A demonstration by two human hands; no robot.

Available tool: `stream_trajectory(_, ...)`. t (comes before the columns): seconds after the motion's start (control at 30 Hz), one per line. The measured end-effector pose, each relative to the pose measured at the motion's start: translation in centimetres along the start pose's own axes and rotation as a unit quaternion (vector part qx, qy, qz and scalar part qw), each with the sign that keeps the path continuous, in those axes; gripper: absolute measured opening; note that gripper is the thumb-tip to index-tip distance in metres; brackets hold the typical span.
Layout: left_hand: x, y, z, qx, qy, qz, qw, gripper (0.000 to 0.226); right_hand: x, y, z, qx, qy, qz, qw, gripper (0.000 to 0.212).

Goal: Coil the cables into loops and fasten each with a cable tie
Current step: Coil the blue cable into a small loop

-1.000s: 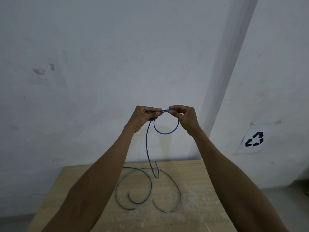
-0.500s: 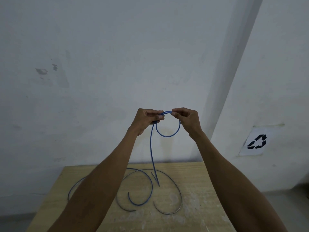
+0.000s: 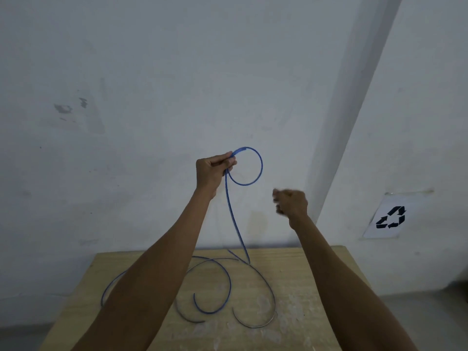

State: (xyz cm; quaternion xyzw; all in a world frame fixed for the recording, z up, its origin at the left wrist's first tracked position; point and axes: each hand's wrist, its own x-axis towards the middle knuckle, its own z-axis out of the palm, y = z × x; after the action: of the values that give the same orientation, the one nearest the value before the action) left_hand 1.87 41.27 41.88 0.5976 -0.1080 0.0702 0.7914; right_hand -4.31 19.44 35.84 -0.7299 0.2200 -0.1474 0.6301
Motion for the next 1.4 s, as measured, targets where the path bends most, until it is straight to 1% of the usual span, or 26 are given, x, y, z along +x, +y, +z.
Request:
stream_trajectory(0.03, 0.2, 0.1, 0.1, -0.006, 0.011, 0.003, 1.0, 0.025, -0.2, 1.1, 0.4, 0.006, -0.04, 0.087, 0.995, 0.027)
stream_trajectory(0.07, 0.3, 0.1, 0.3, -0.013, 0.018, 0.005, 1.0, 0.025, -0.8, 2.0, 0.9, -0.003, -0.093, 0.157, 0.983, 0.036)
stream_trajectory(0.1, 0.3, 0.1, 0.5, -0.021, 0.023, 0.004, 1.0, 0.025, -1.5, 2.8, 1.4, -0.013, -0.142, 0.207, 0.968, 0.047)
stream_trajectory(0.13, 0.3, 0.0, 0.8, -0.028, 0.025, 0.003, 0.999, 0.025, -2.1, 3.4, 1.9, -0.003, -0.174, 0.242, 0.955, 0.053)
stream_trajectory(0.17, 0.2, -0.2, 1.0, -0.033, 0.025, 0.0, 0.999, 0.025, -2.6, 3.7, 2.4, 0.033, -0.192, 0.262, 0.945, 0.053)
stream_trajectory(0.23, -0.1, -0.5, 1.4, -0.034, 0.016, -0.007, 0.999, 0.025, -3.2, 3.8, 3.3, 0.159, -0.183, 0.3, 0.923, 0.045)
stream_trajectory(0.3, -0.4, -0.8, 1.3, -0.033, -0.002, -0.018, 0.999, 0.025, -2.9, 3.8, 3.8, 0.268, -0.134, 0.317, 0.9, 0.034)
stream_trajectory(0.33, -0.6, -0.8, 1.1, -0.034, -0.009, -0.024, 0.999, 0.025, -2.7, 3.7, 3.9, 0.299, -0.112, 0.318, 0.893, 0.022)
stream_trajectory(0.37, -0.6, -0.8, 0.8, -0.035, -0.014, -0.03, 0.999, 0.026, -2.5, 3.5, 3.8, 0.312, -0.092, 0.316, 0.891, 0.013)
stream_trajectory(0.4, -0.7, -0.8, 0.4, -0.035, -0.017, -0.035, 0.999, 0.027, -2.4, 3.2, 3.5, 0.313, -0.074, 0.315, 0.893, 0.01)
stream_trajectory(0.43, -0.7, -0.8, 0.0, -0.033, -0.02, -0.04, 0.998, 0.027, -2.4, 2.8, 3.1, 0.315, -0.063, 0.314, 0.893, 0.013)
stream_trajectory(0.47, -0.7, -0.8, -0.5, -0.03, -0.025, -0.043, 0.998, 0.028, -2.5, 2.3, 2.7, 0.313, -0.055, 0.314, 0.894, 0.02)
stream_trajectory(0.53, -0.7, -0.7, -1.4, -0.017, -0.034, -0.046, 0.998, 0.029, -2.5, 1.5, 2.0, 0.309, -0.06, 0.305, 0.899, 0.031)
stream_trajectory(0.6, -0.6, -0.8, -2.1, -0.018, -0.034, -0.046, 0.998, 0.028, -2.5, 1.0, 1.7, 0.26, -0.061, 0.296, 0.917, 0.035)
stream_trajectory(0.67, -0.7, -0.7, -2.3, -0.027, -0.025, -0.041, 0.998, 0.027, -2.4, 1.2, 2.1, 0.202, -0.067, 0.315, 0.925, 0.042)
stream_trajectory(0.7, -0.7, -0.6, -2.3, -0.028, -0.019, -0.039, 0.999, 0.027, -2.7, 1.5, 2.4, 0.182, -0.084, 0.337, 0.92, 0.049)
stream_trajectory(0.8, -0.9, -0.6, -2.0, -0.03, -0.014, -0.031, 0.999, 0.028, -3.4, 2.7, 3.8, 0.147, -0.173, 0.385, 0.895, 0.074)
stream_trajectory(0.9, -1.3, -0.6, -1.4, -0.027, -0.018, -0.026, 0.999, 0.028, -4.3, 3.4, 5.3, 0.19, -0.233, 0.411, 0.86, 0.079)
stream_trajectory(1.0, -1.8, -0.5, -1.0, -0.024, -0.024, -0.02, 0.999, 0.028, -5.2, 3.4, 6.3, 0.231, -0.235, 0.44, 0.835, 0.087)
stream_trajectory(1.03, -1.9, -0.5, -1.0, -0.022, -0.026, -0.016, 0.999, 0.027, -5.7, 3.2, 6.6, 0.222, -0.226, 0.439, 0.841, 0.086)
stream_trajectory(1.13, -2.2, -0.3, -0.9, -0.025, -0.023, -0.006, 0.999, 0.026, -6.7, 3.1, 7.5, 0.15, -0.213, 0.415, 0.872, 0.08)
stream_trajectory(1.17, -2.3, -0.3, -0.8, -0.027, -0.018, -0.005, 0.999, 0.026, -6.7, 3.4, 7.6, 0.137, -0.227, 0.421, 0.868, 0.078)
stream_trajectory(1.27, -2.5, 0.1, -0.6, -0.033, -0.014, -0.004, 0.999, 0.025, -6.6, 3.8, 7.5, 0.153, -0.286, 0.472, 0.82, 0.072)
stream_trajectory(1.3, -2.5, 0.2, -0.6, -0.033, -0.017, -0.006, 0.999, 0.025, -6.5, 3.8, 7.5, 0.174, -0.287, 0.471, 0.816, 0.063)
stream_trajectory(1.33, -2.6, 0.3, -0.5, -0.033, -0.022, -0.009, 0.999, 0.026, -6.4, 3.9, 7.6, 0.2, -0.273, 0.459, 0.821, 0.05)
stream_trajectory(1.4, -2.8, 0.4, -0.6, -0.025, -0.035, -0.015, 0.999, 0.027, -6.1, 3.9, 7.6, 0.247, -0.213, 0.417, 0.848, 0.026)
